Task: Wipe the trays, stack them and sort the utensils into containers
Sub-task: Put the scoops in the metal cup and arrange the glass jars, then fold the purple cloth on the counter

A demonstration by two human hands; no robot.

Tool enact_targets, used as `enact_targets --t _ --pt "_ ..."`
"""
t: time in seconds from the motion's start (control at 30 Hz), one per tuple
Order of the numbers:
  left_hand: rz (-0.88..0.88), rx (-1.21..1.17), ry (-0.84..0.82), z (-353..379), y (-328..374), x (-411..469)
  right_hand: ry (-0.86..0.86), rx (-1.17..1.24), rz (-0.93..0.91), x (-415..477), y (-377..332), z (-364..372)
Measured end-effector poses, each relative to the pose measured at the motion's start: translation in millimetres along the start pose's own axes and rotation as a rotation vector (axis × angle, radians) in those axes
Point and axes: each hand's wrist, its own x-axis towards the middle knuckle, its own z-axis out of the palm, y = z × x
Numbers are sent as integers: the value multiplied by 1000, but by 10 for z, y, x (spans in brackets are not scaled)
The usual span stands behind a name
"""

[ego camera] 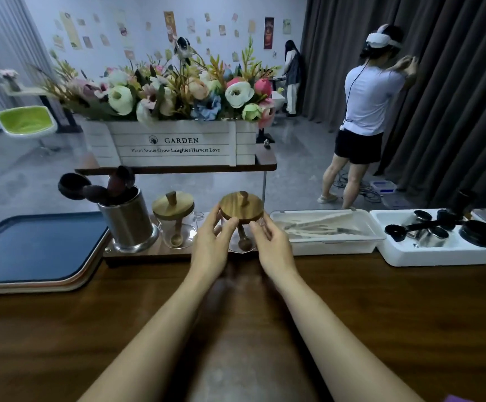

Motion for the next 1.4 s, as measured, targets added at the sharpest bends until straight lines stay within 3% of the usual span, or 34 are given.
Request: enact_targets --t 0.43,0.83,1.07,1.4 --pt "-58 34 -11 -15 -276 284 -14 -73 50 227 125 70" --pt "-141 278 51 -1 -268 -31 -118 -78 54 -48 18 -97" --pt "-81 227 194 169 -132 -857 -69 -149 29 -644 11 -785" --pt "36 321 -123 1340 126 -2039 -127 -613 26 -1753 220 -2454"
